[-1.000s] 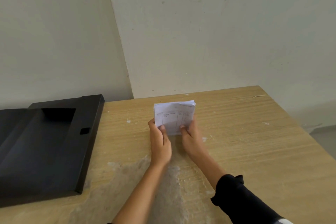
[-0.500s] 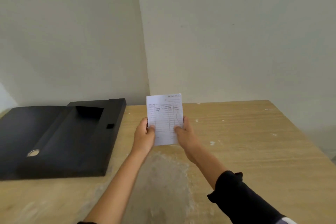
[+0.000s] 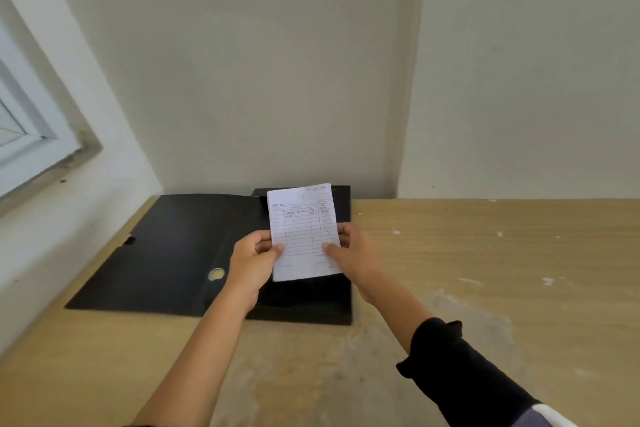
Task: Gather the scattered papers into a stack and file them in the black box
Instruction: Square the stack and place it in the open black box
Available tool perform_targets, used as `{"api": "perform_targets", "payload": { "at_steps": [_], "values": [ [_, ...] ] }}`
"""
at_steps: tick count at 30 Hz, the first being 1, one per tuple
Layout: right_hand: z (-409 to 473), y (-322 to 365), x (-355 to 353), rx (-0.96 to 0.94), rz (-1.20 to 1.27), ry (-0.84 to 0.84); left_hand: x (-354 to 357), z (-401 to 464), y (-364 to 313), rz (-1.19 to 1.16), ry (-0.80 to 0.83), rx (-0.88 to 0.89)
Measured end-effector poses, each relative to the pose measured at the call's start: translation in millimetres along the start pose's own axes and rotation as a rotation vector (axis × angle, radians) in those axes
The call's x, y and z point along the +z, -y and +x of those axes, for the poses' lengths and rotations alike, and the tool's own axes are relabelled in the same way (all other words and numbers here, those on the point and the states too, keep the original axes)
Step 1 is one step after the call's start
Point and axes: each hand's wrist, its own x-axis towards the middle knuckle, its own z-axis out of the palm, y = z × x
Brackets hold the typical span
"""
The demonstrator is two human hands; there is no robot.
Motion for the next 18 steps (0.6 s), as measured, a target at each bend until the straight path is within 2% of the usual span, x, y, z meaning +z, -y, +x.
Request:
{"api": "perform_targets", "payload": {
  "at_steps": [4,8,12,18],
  "values": [
    [10,-7,29,-0.136,-0.319,-0.144,-36,40,14,-0.007,-0.038,-0.079],
    [16,-24,36,-0.244,-0.673,-0.179,-38,68,27,0.1,-0.128,-0.12],
    [19,-33,39,-0.255,-0.741,-0.241,-25,87,31,0.18,-0.144,-0.141],
    [22,-40,40,-0.289,-0.78,-0.247,11,99,35,0.216,-0.035,-0.143]
  ]
}}
